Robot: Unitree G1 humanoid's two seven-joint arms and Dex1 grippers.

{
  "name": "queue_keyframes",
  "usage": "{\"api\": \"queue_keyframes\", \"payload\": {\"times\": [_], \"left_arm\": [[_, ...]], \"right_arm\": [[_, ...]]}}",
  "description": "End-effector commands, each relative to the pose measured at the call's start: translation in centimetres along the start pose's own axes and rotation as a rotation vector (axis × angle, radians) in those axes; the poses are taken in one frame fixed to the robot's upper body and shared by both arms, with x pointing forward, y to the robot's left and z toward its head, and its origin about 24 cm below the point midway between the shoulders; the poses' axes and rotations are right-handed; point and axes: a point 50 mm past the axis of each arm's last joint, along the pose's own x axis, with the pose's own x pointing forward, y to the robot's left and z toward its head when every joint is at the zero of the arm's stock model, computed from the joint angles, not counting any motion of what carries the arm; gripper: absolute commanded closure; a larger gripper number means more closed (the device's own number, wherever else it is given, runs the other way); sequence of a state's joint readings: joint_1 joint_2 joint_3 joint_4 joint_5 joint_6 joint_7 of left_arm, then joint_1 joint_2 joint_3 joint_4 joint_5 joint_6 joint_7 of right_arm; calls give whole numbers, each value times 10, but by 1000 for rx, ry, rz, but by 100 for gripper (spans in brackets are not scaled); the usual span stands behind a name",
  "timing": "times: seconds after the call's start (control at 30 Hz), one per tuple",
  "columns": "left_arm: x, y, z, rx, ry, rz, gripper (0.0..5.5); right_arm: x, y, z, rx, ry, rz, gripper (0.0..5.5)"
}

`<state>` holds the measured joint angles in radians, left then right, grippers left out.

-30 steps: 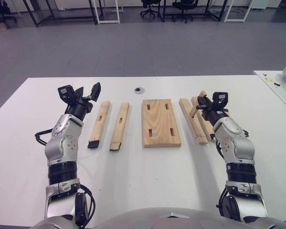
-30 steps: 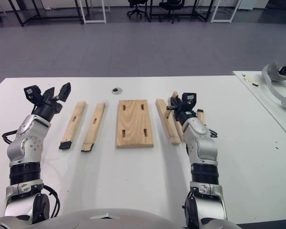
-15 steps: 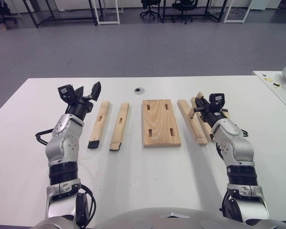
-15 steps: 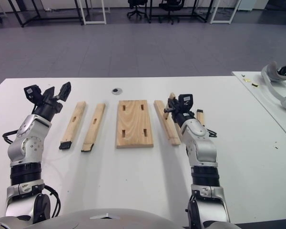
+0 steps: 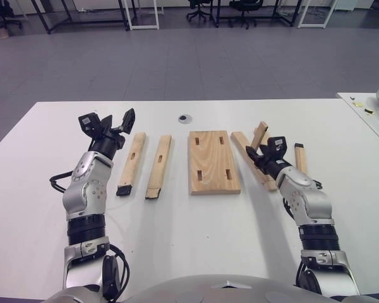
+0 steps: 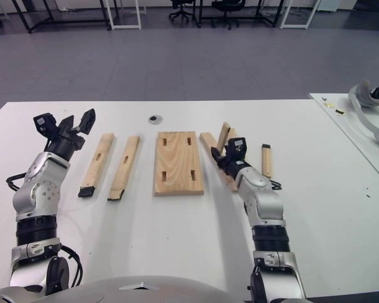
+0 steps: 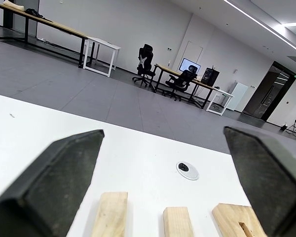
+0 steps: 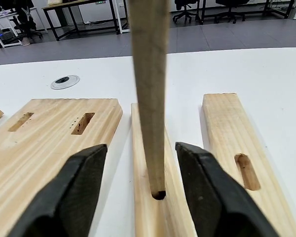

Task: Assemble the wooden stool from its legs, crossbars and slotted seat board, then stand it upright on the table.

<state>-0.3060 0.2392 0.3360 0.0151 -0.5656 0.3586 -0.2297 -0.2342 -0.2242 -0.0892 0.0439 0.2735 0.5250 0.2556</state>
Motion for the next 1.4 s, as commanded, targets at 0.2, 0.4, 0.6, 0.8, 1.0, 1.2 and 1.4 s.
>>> {"api": "queue_keyframes", "payload": {"times": [0.2,0.4,0.6,0.8,1.0,1.2,1.4], "left_arm": [[-2,-1,0,17,-1,5,104],[-7,-2,-4,11,7,14,104],[-10,-2,-7,5,12,22,104],[-11,-1,-7,3,10,35,104],[-14,-2,-8,0,12,42,104],[-14,-5,-14,-11,57,41,104],[-9,-21,-15,48,107,-82,104]], "right_arm": [[-3,-13,-4,-85,120,-60,174],[-8,-12,-6,-155,171,3,174],[-12,-14,-7,-170,201,42,174],[-15,-19,-24,-161,321,22,174],[-24,-16,-41,-157,438,77,243],[-25,-16,-42,-164,435,82,339],[-21,-8,-30,-126,319,134,341]]}}
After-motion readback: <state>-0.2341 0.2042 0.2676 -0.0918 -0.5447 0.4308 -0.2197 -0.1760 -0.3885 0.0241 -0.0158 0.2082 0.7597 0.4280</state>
